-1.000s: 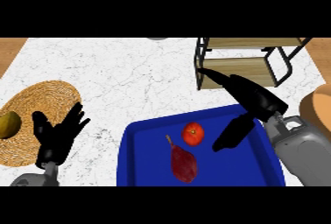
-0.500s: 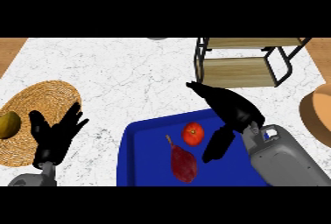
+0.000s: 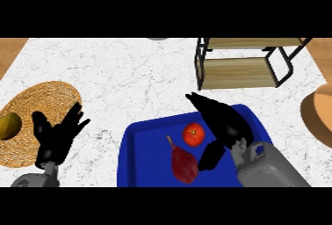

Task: Pick the tomato from the tray and place it in the tiered shelf

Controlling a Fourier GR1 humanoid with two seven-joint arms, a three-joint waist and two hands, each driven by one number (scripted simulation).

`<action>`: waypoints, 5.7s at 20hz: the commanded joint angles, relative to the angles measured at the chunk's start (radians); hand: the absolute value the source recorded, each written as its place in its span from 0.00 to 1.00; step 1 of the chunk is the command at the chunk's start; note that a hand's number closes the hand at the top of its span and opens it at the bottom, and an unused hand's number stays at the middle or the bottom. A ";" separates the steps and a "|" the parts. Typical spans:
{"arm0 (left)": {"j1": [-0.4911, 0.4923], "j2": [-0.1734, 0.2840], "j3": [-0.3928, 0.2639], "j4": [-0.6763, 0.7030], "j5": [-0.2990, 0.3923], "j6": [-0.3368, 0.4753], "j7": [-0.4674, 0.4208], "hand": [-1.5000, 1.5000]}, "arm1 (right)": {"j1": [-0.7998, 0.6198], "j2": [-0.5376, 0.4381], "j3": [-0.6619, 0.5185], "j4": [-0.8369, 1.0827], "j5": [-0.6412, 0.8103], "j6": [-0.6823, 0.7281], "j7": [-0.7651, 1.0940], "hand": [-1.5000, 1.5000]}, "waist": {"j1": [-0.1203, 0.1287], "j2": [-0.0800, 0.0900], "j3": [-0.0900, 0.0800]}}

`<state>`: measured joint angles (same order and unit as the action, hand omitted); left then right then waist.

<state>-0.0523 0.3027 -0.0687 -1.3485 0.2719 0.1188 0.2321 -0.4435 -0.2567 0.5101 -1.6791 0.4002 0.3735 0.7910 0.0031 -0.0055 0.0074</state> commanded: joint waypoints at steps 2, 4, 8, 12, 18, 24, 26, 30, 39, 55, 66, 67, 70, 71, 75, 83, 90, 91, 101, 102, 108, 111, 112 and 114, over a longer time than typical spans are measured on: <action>0.047 0.020 0.033 -0.025 0.016 -0.055 0.029 0.50 | 0.084 0.038 0.023 0.020 0.115 -0.051 -0.061 0.00 | 0.000 0.005 -0.007; -0.021 -0.029 0.015 0.023 -0.022 -0.023 0.044 0.50 | 0.031 0.083 0.001 0.099 0.129 -0.022 -0.062 0.00 | -0.001 0.006 -0.007; -0.033 -0.015 0.055 0.049 -0.023 -0.047 0.039 0.50 | 0.010 0.149 0.012 0.212 0.224 -0.083 -0.105 0.00 | 0.002 0.007 -0.007; -0.007 -0.027 0.047 -0.008 -0.048 -0.035 0.075 0.50 | 0.080 0.101 -0.009 0.187 0.276 -0.085 -0.157 0.00 | -0.001 0.005 -0.007; 0.047 -0.058 0.062 0.041 -0.055 -0.086 -0.028 0.50 | 0.049 0.138 -0.028 0.312 0.355 -0.127 -0.237 0.00 | 0.003 0.007 -0.007; 0.019 -0.085 0.054 -0.036 -0.085 -0.039 0.074 0.50 | 0.092 0.181 -0.048 0.377 0.394 -0.195 -0.356 0.00 | 0.001 0.006 -0.007; 0.043 -0.069 0.072 0.011 -0.085 -0.079 0.023 0.50 | 0.062 0.186 -0.088 0.418 0.397 -0.225 -0.399 0.00 | 0.002 0.006 -0.007; 0.067 -0.086 0.057 -0.042 -0.117 -0.060 0.028 0.50 | 0.039 0.204 -0.098 0.430 0.390 -0.142 -0.397 0.00 | 0.002 0.005 -0.007; 0.099 -0.042 0.103 -0.051 -0.070 -0.141 0.018 0.50 | 0.035 0.226 -0.035 0.507 0.413 -0.114 -0.565 1.00 | 0.008 0.006 -0.007; -0.005 -0.101 0.133 0.061 -0.105 -0.094 0.009 0.50 | 0.120 0.229 -0.186 -0.057 0.365 -0.046 -0.318 1.00 | -0.023 0.001 -0.009; 0.001 -0.067 0.144 0.022 -0.099 -0.128 0.047 0.50 | -0.158 0.206 -0.443 -0.465 0.290 0.174 0.061 1.00 | -0.009 0.003 -0.008; -0.005 -0.083 0.130 -0.013 -0.111 -0.093 0.083 0.50 | -0.169 0.186 -0.501 -0.534 0.228 0.224 0.092 1.00 | -0.014 0.001 -0.008; 0.068 -0.120 0.105 -0.043 -0.117 -0.092 0.058 0.50 | -0.313 0.171 -0.582 -0.516 0.192 0.257 0.188 1.00 | -0.005 0.000 -0.008; 0.055 -0.116 0.093 -0.046 -0.138 -0.085 0.062 0.50 | -0.373 0.142 -0.627 -0.482 0.158 0.290 0.208 1.00 | -0.006 0.000 -0.008; -0.008 -0.121 0.101 0.001 -0.131 -0.092 0.072 0.50 | -0.517 0.081 -0.708 -0.289 0.145 0.243 0.198 1.00 | -0.004 0.005 -0.009; -0.007 -0.125 0.122 0.014 -0.122 -0.102 0.047 0.50 | -0.732 -0.087 -0.831 0.055 0.135 0.191 0.084 1.00 | 0.005 0.008 -0.009; -0.041 -0.100 0.144 0.080 -0.129 -0.135 0.014 0.50 | -0.798 -0.194 -0.847 0.357 0.135 0.158 -0.115 1.00 | 0.007 0.012 -0.009; -0.015 -0.144 0.105 0.050 -0.162 -0.088 0.037 0.50 | -0.785 -0.193 -0.830 0.339 0.127 0.170 -0.127 1.00 | 0.005 0.009 -0.008; -0.039 -0.107 0.147 0.033 -0.131 -0.132 0.044 0.50 | -0.850 -0.199 -0.724 0.676 0.271 -0.014 -0.367 1.00 | 0.022 0.013 -0.009; -0.066 -0.126 0.138 0.081 -0.162 -0.096 0.043 0.50 | -0.771 -0.232 -0.742 0.683 0.269 -0.032 -0.451 1.00 | 0.012 0.014 -0.008; -0.032 -0.140 0.130 0.032 -0.152 -0.110 0.048 0.50 | -0.800 -0.265 -0.737 0.824 0.301 -0.087 -0.546 1.00 | 0.011 0.011 -0.008; -0.011 -0.141 0.130 0.057 -0.153 -0.131 0.011 0.50 | -0.838 -0.227 -0.737 0.875 0.311 -0.160 -0.560 1.00 | 0.013 0.011 -0.008; -0.002 -0.127 0.125 -0.012 -0.143 -0.132 0.084 0.50 | -0.824 -0.239 -0.735 0.894 0.317 -0.172 -0.599 1.00 | 0.015 0.010 -0.008; -0.003 -0.153 0.111 -0.008 -0.163 -0.110 0.052 0.50 | -0.853 -0.226 -0.735 0.992 0.340 -0.242 -0.654 1.00 | 0.028 0.016 -0.008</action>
<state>-0.0641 0.1738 0.0595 -1.3870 0.1214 0.0046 0.2895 -1.2762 -0.4906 -0.2287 -0.7933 0.7118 0.2165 0.2174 0.0243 0.0034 0.0042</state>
